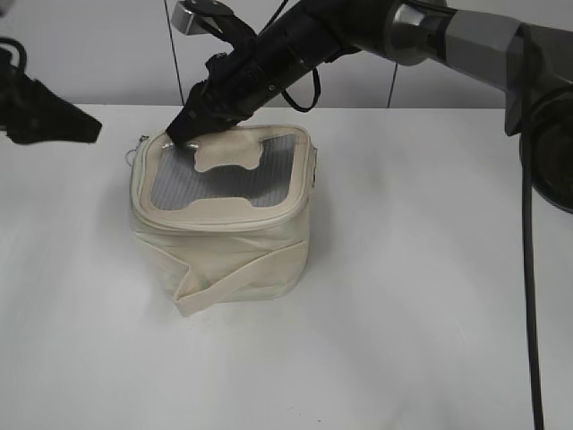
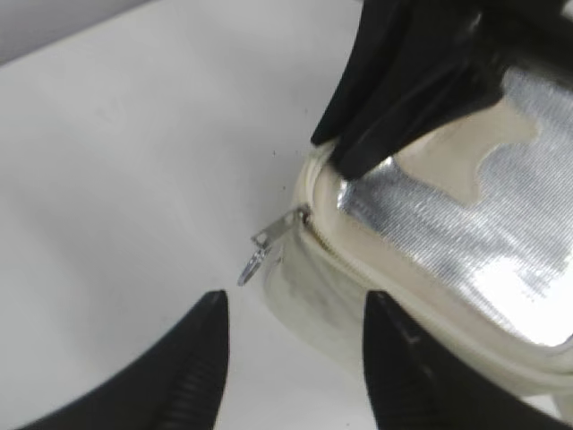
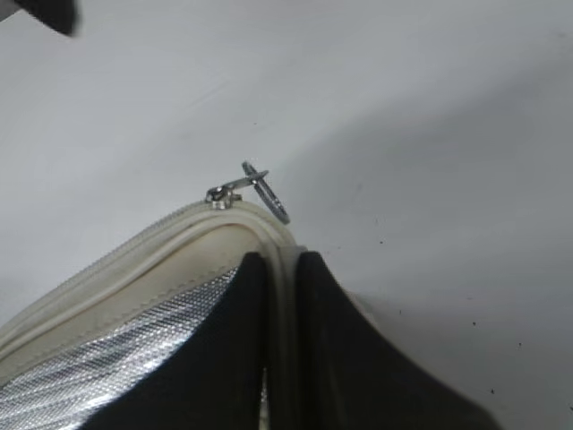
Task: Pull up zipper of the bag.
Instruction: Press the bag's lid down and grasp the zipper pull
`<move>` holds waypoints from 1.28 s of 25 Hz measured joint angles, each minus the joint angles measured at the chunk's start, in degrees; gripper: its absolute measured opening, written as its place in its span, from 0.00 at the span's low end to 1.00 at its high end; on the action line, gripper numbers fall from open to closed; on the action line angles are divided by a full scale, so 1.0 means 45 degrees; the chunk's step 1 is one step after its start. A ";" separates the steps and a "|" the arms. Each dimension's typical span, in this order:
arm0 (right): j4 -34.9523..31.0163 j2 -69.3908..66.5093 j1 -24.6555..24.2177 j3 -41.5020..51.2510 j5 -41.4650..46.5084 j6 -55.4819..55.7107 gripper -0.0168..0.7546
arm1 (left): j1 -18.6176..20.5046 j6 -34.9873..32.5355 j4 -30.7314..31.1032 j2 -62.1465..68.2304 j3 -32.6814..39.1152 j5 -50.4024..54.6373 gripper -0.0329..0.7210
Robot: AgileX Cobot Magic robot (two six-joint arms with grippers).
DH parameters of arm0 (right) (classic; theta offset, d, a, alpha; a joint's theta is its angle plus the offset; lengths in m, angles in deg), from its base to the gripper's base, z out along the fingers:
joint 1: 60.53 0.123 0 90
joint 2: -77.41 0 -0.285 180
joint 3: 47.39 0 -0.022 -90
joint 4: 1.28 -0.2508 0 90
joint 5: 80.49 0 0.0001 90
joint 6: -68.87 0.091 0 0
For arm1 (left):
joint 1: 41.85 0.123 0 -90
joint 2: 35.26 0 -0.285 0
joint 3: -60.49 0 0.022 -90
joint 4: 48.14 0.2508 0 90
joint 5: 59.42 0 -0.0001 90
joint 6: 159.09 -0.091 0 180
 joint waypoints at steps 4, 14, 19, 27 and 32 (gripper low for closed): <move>0.0000 0.0000 -0.0052 0.0000 0.0000 0.0014 0.12 | 0.0002 -0.1622 0.0228 0.1602 -0.0125 0.0013 0.64; 0.0000 0.0000 -0.0065 0.0000 0.0000 0.0172 0.12 | -0.0862 -0.5318 -0.0651 0.2172 -0.0125 -0.2773 0.66; -0.0011 0.0000 -0.0078 0.0000 0.0010 0.0259 0.12 | -0.1497 -0.6100 -0.0642 0.2351 -0.0125 -0.3732 0.65; -0.0011 0.0000 -0.0078 0.0000 0.0025 0.0285 0.12 | -0.1931 -0.6254 -0.0831 0.3042 -0.0130 -0.4368 0.60; -0.0011 0.0000 -0.0078 0.0000 0.0025 0.0315 0.12 | -0.2093 -0.6308 -0.1375 0.3085 -0.0130 -0.4850 0.58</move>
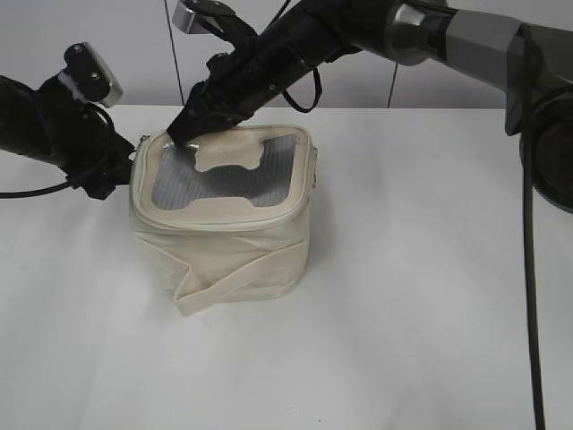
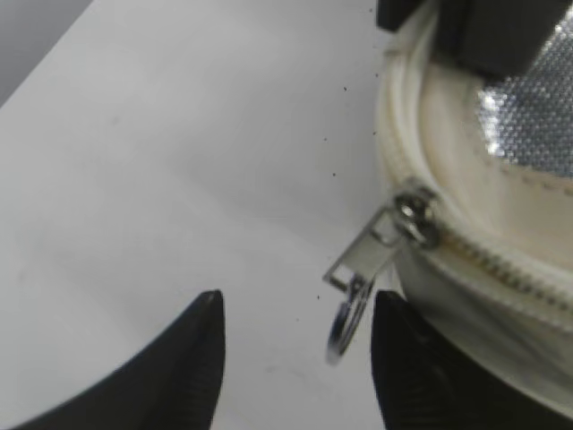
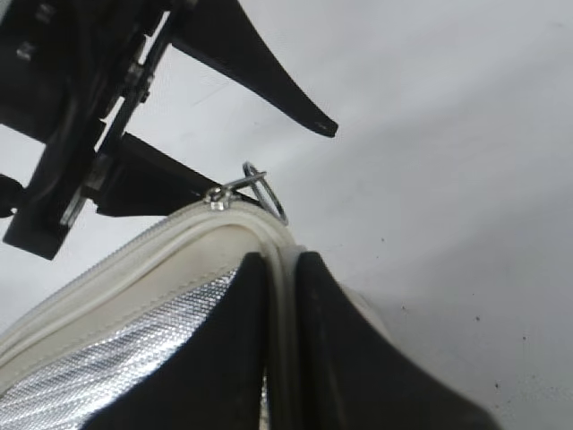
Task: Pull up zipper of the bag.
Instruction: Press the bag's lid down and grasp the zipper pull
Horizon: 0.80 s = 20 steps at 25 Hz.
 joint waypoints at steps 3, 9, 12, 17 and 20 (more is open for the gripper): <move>0.0000 0.0000 0.0000 0.0000 0.0000 0.0000 0.12 | -0.0025 -0.0274 -0.0536 0.0000 0.0000 -0.0018 0.54; 0.0000 0.0000 0.0000 0.0000 0.0000 0.0000 0.12 | -0.0196 -0.1015 -0.0909 0.0219 0.0000 0.0077 0.22; 0.0000 0.0000 0.0000 0.0000 0.0000 0.0000 0.12 | -0.0209 -0.1088 -0.0909 0.0262 0.0000 -0.0032 0.05; 0.0000 0.0000 0.0000 0.0000 -0.0012 0.0115 0.12 | -0.0209 -0.0493 -0.0751 -0.0012 0.0027 -0.0440 0.04; 0.0011 0.0000 0.0000 0.0000 -0.0012 0.0433 0.12 | -0.0198 0.0247 0.0036 -0.0626 0.0423 -0.0451 0.04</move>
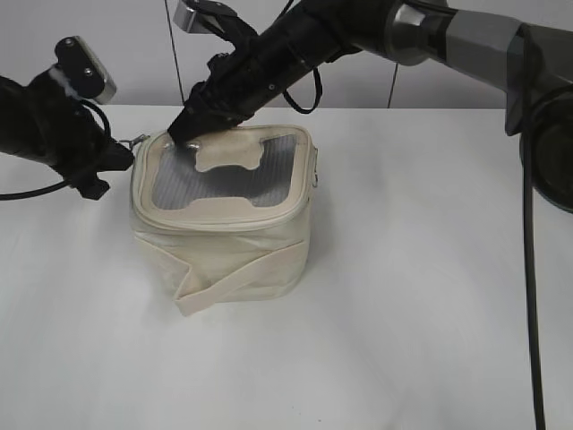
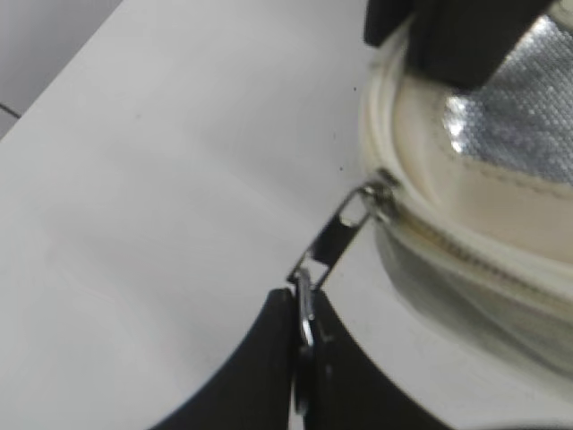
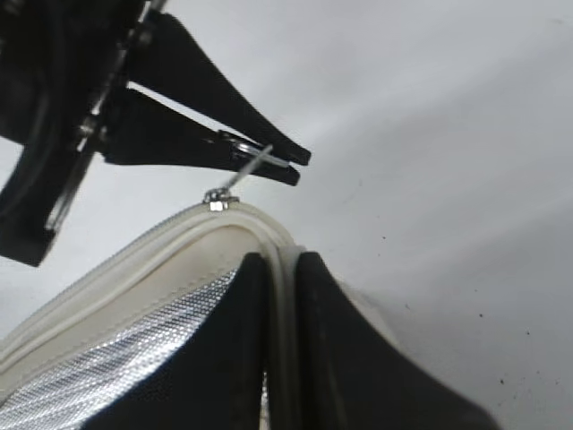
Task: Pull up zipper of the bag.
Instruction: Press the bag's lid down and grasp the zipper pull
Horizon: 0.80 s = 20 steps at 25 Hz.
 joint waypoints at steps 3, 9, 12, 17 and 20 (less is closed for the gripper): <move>0.0000 0.0000 -0.0003 0.0000 0.0000 0.0244 0.12 | 0.0000 0.0647 0.0305 -0.0786 0.0813 -0.0338 0.04; 0.0000 0.0000 -0.0003 0.0000 0.0000 0.0737 0.11 | -0.0064 0.1333 0.0220 -0.2664 0.2599 -0.0440 0.04; -0.0042 0.0000 -0.0003 0.0000 0.0015 0.0886 0.10 | -0.0088 0.1599 0.0101 -0.3540 0.3559 -0.0541 0.04; -0.0001 -0.0022 -0.0066 0.0000 -0.0090 0.1284 0.10 | -0.0397 0.1812 0.0264 -0.4953 0.5079 -0.0433 0.04; -0.0001 -0.0022 -0.0066 0.0000 -0.0090 0.1324 0.10 | -0.0731 0.2165 0.0279 -0.5611 0.5783 -0.0416 0.04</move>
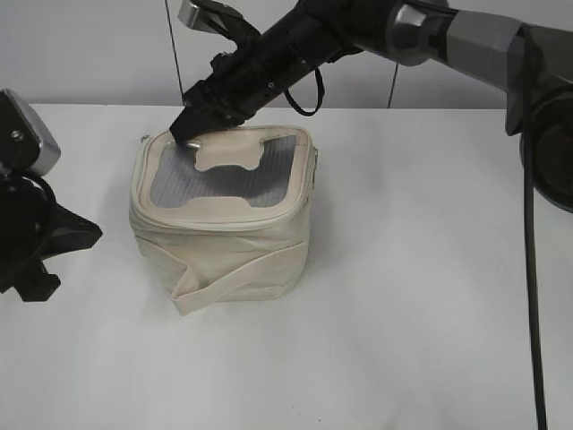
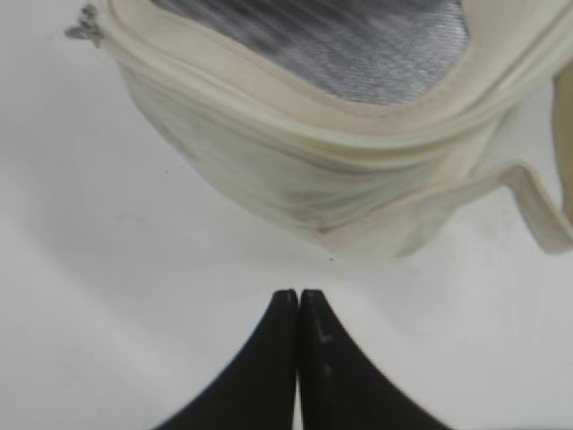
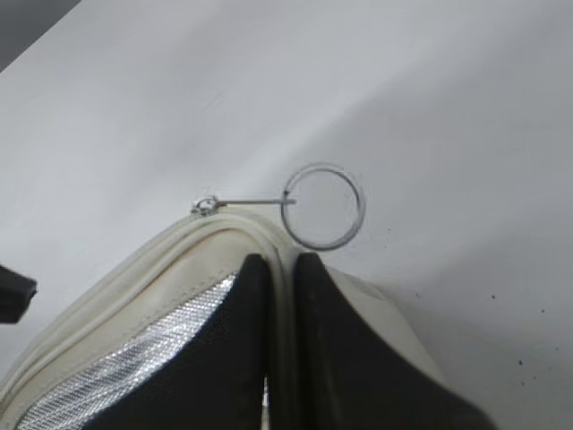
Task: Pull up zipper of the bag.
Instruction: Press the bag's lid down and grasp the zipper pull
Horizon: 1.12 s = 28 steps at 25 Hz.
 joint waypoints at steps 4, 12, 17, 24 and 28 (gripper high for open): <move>0.0000 0.0000 0.0000 0.0000 -0.0010 0.0010 0.10 | -0.0179 0.0036 -0.0922 -0.0200 0.0270 -0.0789 0.04; -0.0001 0.0000 0.0000 0.0000 -0.0023 0.0022 0.10 | 0.0163 0.0046 -0.1504 0.1409 -0.1702 -0.1569 0.56; -0.0001 0.0000 0.0000 0.0000 0.0003 0.0022 0.10 | 0.0289 0.0046 -0.1053 0.3722 -0.3929 -0.0349 0.61; 0.0390 0.0000 -0.0108 -0.0014 -0.0179 0.0062 0.10 | 0.0432 0.0034 -0.0601 0.5572 -0.5797 0.0298 0.61; 0.0378 0.0000 -0.0095 -0.0038 -0.0167 0.0062 0.10 | 0.0415 0.0034 -0.0591 0.6238 -0.6089 -0.0322 0.60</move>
